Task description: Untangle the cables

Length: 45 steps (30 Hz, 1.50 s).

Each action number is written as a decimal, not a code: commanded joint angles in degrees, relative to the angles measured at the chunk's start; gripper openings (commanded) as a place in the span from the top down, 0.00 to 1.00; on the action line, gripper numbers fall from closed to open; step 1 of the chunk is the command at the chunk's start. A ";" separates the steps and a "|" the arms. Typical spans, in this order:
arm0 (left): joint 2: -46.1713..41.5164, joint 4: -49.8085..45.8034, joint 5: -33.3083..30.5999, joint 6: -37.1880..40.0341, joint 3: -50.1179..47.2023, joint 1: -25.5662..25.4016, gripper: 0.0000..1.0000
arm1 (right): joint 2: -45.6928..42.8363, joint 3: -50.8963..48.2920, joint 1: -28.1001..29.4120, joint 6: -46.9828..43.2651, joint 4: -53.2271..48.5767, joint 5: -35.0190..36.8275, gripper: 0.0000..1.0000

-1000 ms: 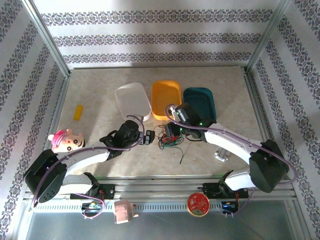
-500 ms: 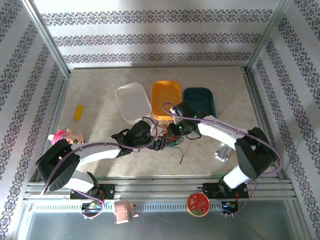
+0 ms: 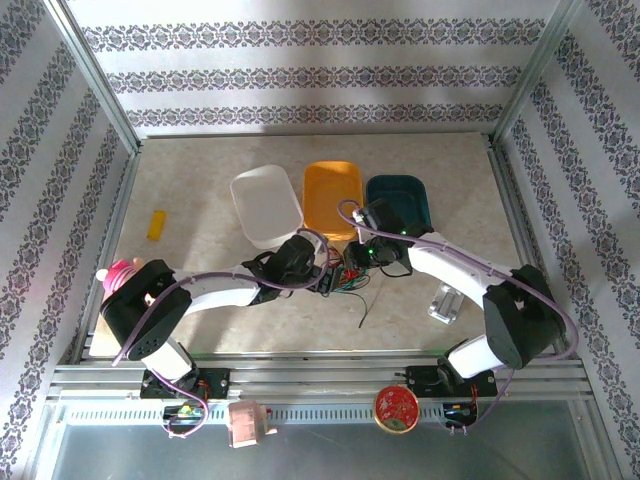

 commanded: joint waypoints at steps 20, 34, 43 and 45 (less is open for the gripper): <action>2.39 -7.95 6.28 6.20 10.95 2.06 0.30 | -3.08 -5.43 -6.47 3.40 2.46 -6.40 0.73; 9.20 -10.14 8.68 10.23 15.04 4.11 0.81 | -5.30 -6.76 -7.62 2.71 1.22 -7.11 0.73; 5.33 -6.72 8.53 5.97 12.97 4.12 1.00 | -3.53 -4.27 -1.74 -0.61 1.38 -8.86 0.57; 3.70 -5.75 9.00 4.67 12.28 4.20 1.00 | -2.21 -3.60 -0.94 -0.48 1.67 -8.40 0.48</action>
